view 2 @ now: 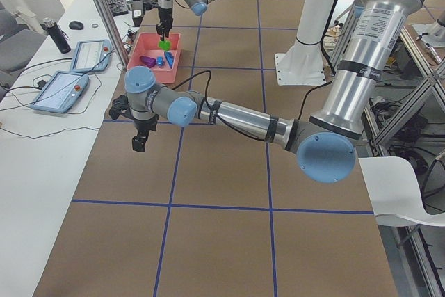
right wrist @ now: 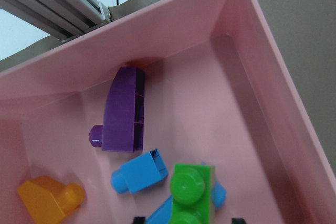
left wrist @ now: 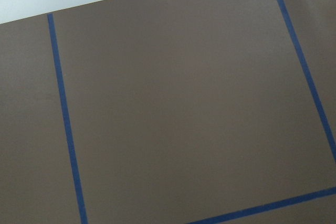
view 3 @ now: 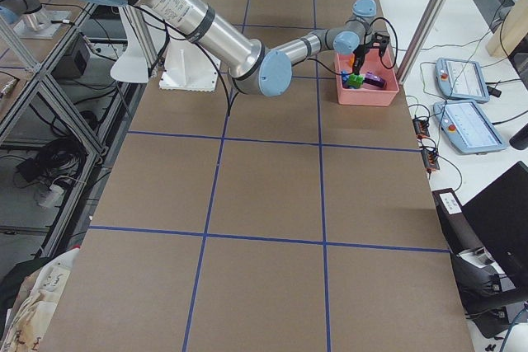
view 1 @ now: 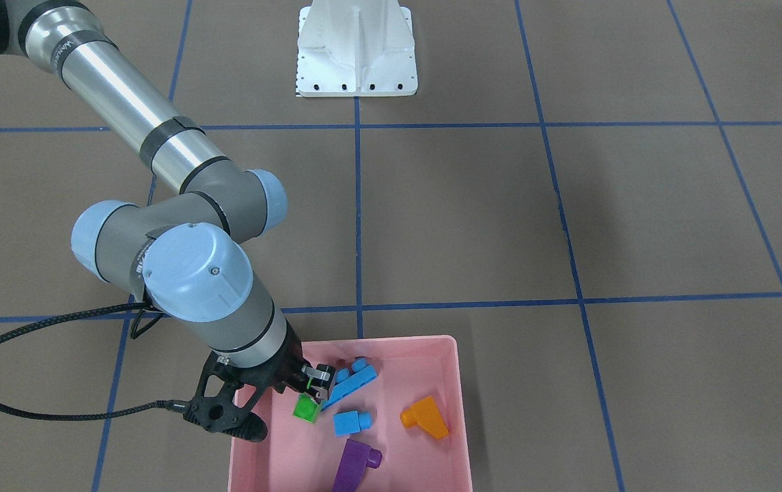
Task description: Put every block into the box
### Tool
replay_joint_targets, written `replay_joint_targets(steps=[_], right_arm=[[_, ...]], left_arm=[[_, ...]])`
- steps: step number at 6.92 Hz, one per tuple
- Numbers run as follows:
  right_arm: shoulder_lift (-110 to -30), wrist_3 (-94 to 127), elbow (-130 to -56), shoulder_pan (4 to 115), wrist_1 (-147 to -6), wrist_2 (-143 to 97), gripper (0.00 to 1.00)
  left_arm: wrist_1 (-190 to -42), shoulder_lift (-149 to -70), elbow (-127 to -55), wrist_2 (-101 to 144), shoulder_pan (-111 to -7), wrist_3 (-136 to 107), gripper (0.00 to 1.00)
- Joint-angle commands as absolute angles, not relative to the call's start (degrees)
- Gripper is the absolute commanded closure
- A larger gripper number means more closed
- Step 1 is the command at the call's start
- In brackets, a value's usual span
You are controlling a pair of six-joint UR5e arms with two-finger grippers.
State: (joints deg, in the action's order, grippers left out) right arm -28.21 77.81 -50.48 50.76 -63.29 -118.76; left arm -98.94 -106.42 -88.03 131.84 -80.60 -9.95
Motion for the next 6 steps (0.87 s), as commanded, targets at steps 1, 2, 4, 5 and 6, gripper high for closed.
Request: replay_joint_targets(steps=[1, 2, 4, 5, 6], right_arm=[[-33.7, 77.7, -59.2, 53.1, -66.5, -123.5, 0.00], [-40.8, 75.1, -68.5, 55.7, -70.1, -127.1, 0.00], [-56.9, 59.9, -86.3, 61.9, -78.3, -133.1, 0.00], [-67.2, 50.4, -94.7, 65.4, -81.0, -133.4, 0.00], [-75.7, 39.9, -100.1, 68.1, -83.8, -133.3, 0.00]], left_arm=[[-92.5, -103.4, -92.9, 132.1, -80.9, -9.8, 0.00], [-88.0, -102.8, -96.1, 132.1, -80.9, -9.8, 0.00], [-87.0, -97.4, -101.1, 132.2, -80.9, -9.7, 0.00], [-87.0, -94.9, -103.5, 132.2, -80.9, -9.7, 0.00], [-87.2, -93.1, -103.5, 132.2, -80.8, -9.3, 0.00]])
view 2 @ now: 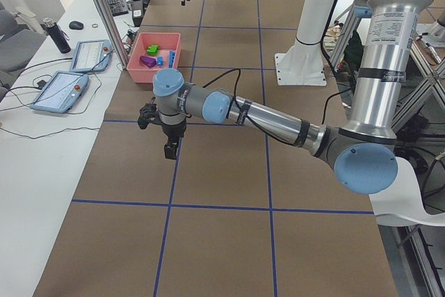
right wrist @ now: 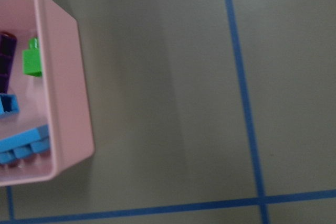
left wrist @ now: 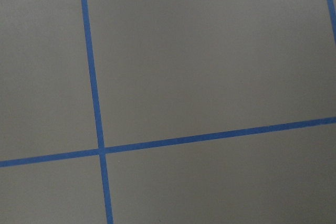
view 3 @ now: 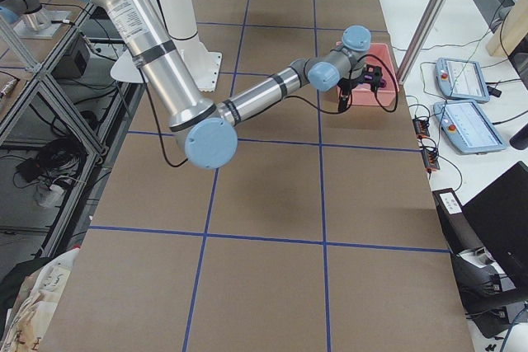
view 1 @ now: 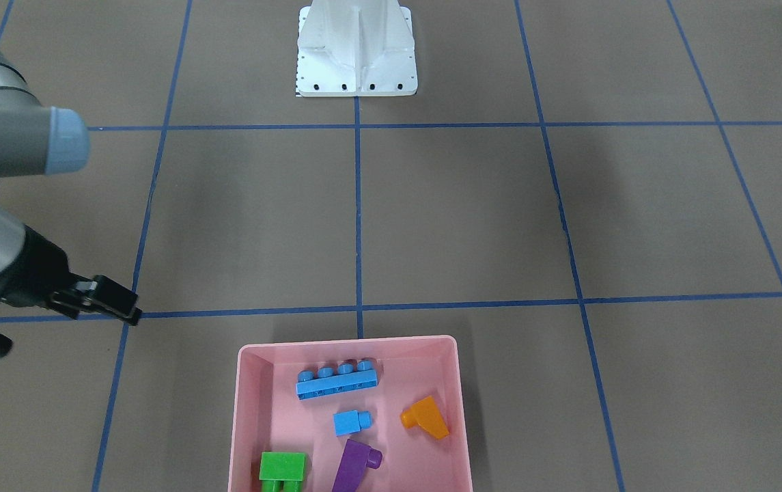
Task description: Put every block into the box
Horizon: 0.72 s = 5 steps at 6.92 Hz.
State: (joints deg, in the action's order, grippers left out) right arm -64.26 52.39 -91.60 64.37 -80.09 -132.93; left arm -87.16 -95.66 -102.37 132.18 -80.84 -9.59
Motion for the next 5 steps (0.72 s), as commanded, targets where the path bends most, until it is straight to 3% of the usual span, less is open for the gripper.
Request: replay_joint_targets(steps=[1, 3, 5], right_arm=[[-83.1, 30.2, -102.5, 71.5, -84.2, -133.3, 0.00], [-95.6, 9.0, -103.4, 80.1, -84.2, -133.4, 0.00], [-99.7, 3.3, -103.6, 86.8, -84.3, -133.5, 0.00]], left_arm=[[-87.6, -92.0, -103.5, 132.4, -81.0, -9.1, 0.00], [-88.1, -87.8, -103.9, 135.8, -83.8, -5.0, 0.00], [-87.9, -86.7, -104.6, 134.9, -84.1, -2.2, 0.00]])
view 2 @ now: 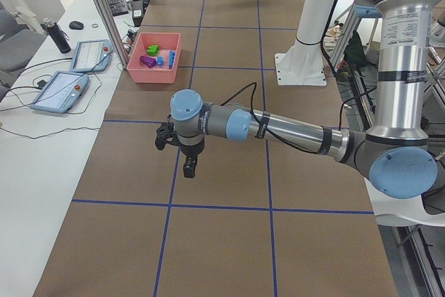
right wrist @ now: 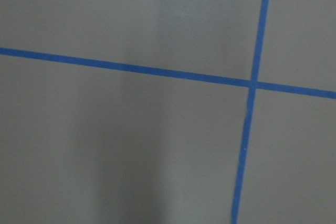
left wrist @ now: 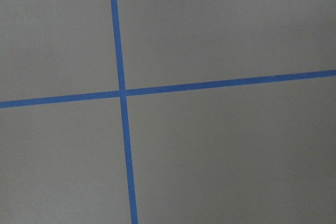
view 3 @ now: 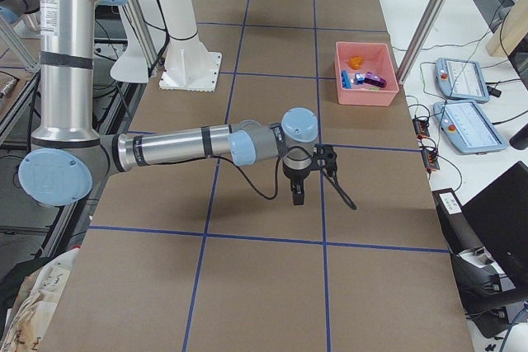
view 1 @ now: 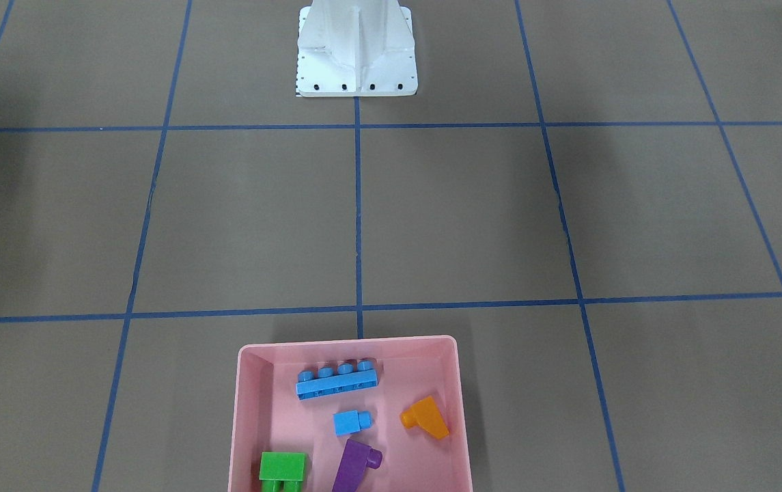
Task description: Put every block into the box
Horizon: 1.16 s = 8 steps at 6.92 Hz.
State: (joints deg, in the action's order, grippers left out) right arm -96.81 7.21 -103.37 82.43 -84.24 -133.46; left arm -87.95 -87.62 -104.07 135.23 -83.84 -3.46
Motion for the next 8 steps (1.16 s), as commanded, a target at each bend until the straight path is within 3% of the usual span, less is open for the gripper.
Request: replay_joint_targets(steps=[1, 3, 5, 8], right_arm=[[-99.9, 2.0, -102.7, 87.4, -84.5, -133.4, 0.00], [-98.8, -3.0, -103.3, 86.5, -89.0, -133.4, 0.00], [-92.7, -9.9, -103.0, 88.8, -102.1, -131.7, 0.00], [-93.2, -10.1, -103.4, 89.4, -103.2, -131.6, 0.00]], left_arm=[[-87.8, -86.6, -105.4, 135.1, -84.2, -2.7, 0.00], [-87.3, -86.7, -104.7, 135.0, -83.9, -3.4, 0.00], [-87.8, -85.4, -105.2, 134.9, -84.1, -2.9, 0.00], [-93.5, -82.7, -106.3, 132.7, -84.1, -2.9, 0.00]])
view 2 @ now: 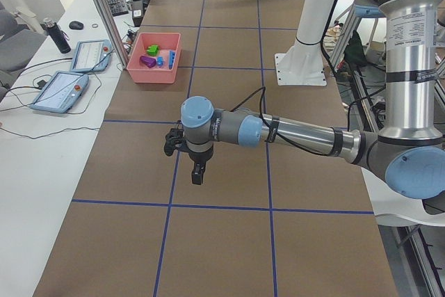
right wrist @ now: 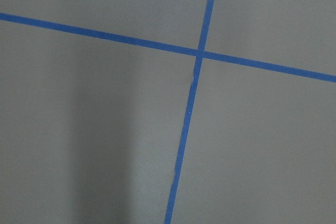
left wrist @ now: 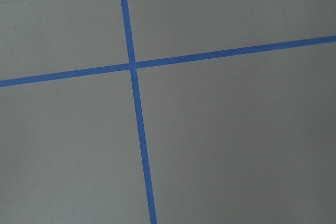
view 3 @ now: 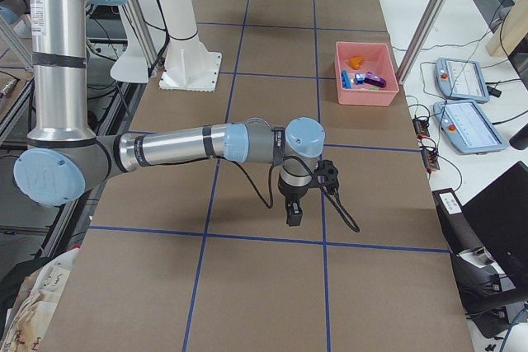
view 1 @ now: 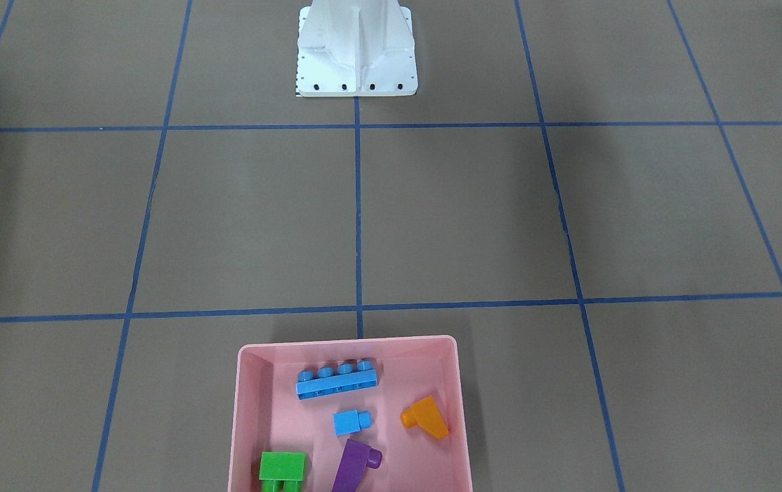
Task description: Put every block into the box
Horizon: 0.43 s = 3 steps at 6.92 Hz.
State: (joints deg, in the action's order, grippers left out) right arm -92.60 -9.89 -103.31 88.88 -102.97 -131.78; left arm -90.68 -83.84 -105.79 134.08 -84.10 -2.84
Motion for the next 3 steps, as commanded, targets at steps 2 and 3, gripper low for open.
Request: replay_joint_targets(steps=[2, 3], right_arm=[[-95.4, -9.1, -102.6, 89.4, -103.3, -131.1, 0.00], [-95.4, -9.1, -102.5, 89.4, -103.4, -132.0, 0.00]], left_arm=[[-95.2, -82.3, -106.2, 132.1, -83.9, -3.3, 0.00], [-95.4, -82.3, -105.6, 132.2, -83.8, -3.3, 0.00]])
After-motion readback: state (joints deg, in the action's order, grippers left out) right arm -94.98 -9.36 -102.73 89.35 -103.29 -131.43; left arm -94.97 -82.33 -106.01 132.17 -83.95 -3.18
